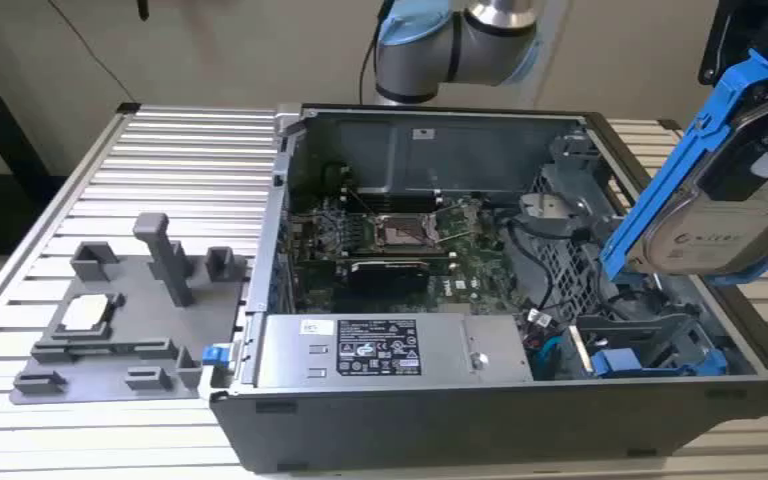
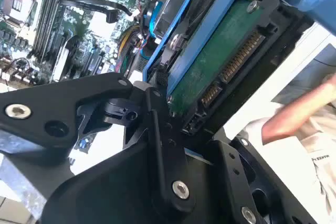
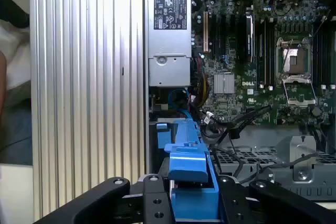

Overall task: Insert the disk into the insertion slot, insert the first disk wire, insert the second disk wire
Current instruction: 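Insert the disk into the insertion slot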

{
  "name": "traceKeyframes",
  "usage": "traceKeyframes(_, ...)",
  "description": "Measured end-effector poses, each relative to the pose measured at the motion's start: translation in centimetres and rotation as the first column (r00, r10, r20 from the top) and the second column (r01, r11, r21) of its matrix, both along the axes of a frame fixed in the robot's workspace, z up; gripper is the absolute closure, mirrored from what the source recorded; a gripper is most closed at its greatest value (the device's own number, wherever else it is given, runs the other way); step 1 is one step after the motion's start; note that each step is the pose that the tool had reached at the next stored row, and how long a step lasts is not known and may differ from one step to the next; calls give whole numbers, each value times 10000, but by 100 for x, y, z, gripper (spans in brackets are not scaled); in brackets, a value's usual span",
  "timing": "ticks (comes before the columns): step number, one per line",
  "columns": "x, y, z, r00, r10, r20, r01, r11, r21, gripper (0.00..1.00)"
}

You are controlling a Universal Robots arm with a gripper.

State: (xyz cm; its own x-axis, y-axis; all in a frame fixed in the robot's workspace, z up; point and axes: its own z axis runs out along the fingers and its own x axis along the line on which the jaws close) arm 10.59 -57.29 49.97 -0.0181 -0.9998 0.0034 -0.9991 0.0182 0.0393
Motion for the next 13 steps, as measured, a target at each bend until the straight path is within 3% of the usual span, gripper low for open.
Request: traceKeyframes(13, 1, 0, -49, 10000, 0, 38, 0, 10000, -4, 67)
